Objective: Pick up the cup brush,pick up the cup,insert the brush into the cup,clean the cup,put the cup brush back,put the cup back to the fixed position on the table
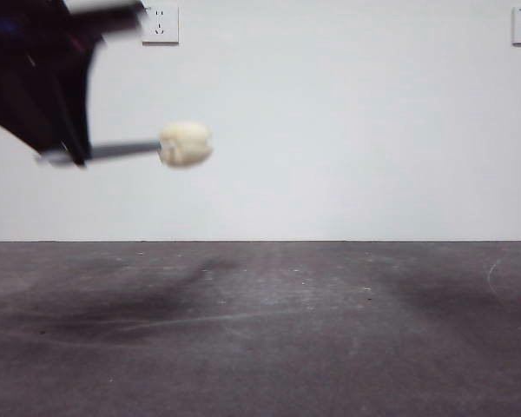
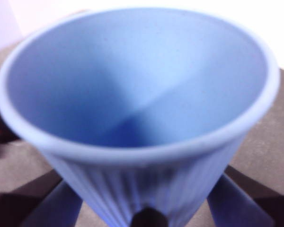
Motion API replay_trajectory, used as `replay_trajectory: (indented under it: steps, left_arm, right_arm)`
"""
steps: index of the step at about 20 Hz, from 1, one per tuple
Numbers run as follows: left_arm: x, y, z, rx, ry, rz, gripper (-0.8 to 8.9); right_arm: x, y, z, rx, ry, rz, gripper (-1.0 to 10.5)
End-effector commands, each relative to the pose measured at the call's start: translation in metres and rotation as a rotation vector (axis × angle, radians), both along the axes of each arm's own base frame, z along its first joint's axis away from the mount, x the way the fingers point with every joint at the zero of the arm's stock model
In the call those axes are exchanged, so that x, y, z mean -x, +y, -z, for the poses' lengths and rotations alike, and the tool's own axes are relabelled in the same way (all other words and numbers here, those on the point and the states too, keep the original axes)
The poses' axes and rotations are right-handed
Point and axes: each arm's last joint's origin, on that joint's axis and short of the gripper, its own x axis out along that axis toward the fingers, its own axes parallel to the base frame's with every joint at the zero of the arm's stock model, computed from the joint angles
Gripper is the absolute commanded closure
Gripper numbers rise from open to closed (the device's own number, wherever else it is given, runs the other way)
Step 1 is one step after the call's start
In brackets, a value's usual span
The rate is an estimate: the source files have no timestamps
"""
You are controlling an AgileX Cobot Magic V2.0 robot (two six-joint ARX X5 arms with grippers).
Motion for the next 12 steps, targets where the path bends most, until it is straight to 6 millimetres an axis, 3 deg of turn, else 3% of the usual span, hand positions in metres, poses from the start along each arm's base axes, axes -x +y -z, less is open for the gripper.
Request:
replay_trajectory:
  steps: [1, 7, 12]
  left_arm:
    - [-0.016, -0.008, 0.019, 0.017, 0.04, -0.041, 8.22]
    - [-0.046, -0.022, 0.064, -0.037, 0.132, -0.069, 8.22]
    - [-0.057, -0.03, 0.086, -0.041, 0.149, -0.095, 8.22]
  right_arm:
    - [0.008, -0.011, -0.006, -0.038, -0.012, 0.003, 9.6]
    - [0.023, -0.03, -0.011, -0.062, -0.03, 0.004, 9.6]
    - [0.024, -0.032, -0.01, -0.049, -0.021, 0.003, 9.6]
